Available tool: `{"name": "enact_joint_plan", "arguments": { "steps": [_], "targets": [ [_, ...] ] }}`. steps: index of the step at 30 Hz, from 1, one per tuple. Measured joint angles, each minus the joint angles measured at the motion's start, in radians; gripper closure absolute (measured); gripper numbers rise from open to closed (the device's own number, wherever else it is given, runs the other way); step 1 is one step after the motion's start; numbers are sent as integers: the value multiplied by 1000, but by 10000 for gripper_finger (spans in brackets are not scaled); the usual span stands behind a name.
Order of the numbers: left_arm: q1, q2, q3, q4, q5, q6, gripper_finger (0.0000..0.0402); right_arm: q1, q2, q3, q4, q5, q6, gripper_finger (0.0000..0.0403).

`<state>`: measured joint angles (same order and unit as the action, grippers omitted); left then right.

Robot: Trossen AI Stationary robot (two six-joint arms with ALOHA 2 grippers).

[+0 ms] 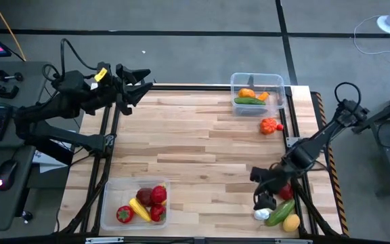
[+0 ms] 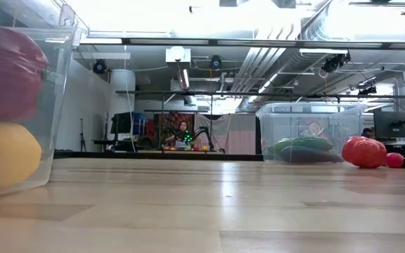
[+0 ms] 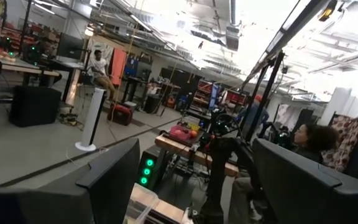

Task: Sort produce into baskets
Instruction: Put the green cucumber into the top transparent bin

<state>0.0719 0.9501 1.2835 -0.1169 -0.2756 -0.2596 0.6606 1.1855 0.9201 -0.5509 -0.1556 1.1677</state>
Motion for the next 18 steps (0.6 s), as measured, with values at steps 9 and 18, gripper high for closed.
{"name": "enact_joint_plan", "arguments": {
  "steps": [9, 18],
  "targets": [
    [0, 0, 0, 2, 0, 0, 101, 54, 12, -1, 5, -41, 45, 41],
    [0, 1, 0, 1, 3, 0, 101, 160, 153, -1, -185, -204, -122, 41]
  ]
}}
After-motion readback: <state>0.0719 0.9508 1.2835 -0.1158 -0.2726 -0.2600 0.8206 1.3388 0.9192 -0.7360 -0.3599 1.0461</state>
